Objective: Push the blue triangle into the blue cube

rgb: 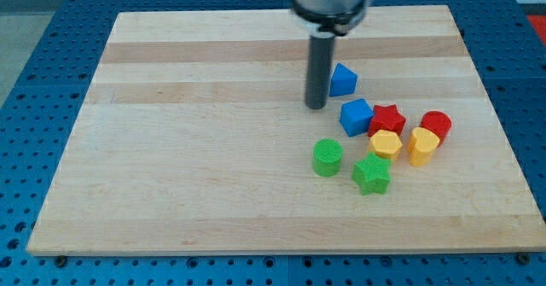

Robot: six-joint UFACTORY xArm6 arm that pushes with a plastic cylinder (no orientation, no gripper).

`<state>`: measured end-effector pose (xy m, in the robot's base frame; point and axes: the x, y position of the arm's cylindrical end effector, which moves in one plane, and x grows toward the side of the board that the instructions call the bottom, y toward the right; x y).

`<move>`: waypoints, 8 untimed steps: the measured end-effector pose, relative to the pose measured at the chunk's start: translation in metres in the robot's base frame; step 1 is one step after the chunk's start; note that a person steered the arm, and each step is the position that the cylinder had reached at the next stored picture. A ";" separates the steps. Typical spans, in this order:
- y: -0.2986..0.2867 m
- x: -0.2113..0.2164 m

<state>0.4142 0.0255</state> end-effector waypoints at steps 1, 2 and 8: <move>-0.024 -0.023; -0.024 -0.111; 0.060 -0.009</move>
<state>0.4048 0.0854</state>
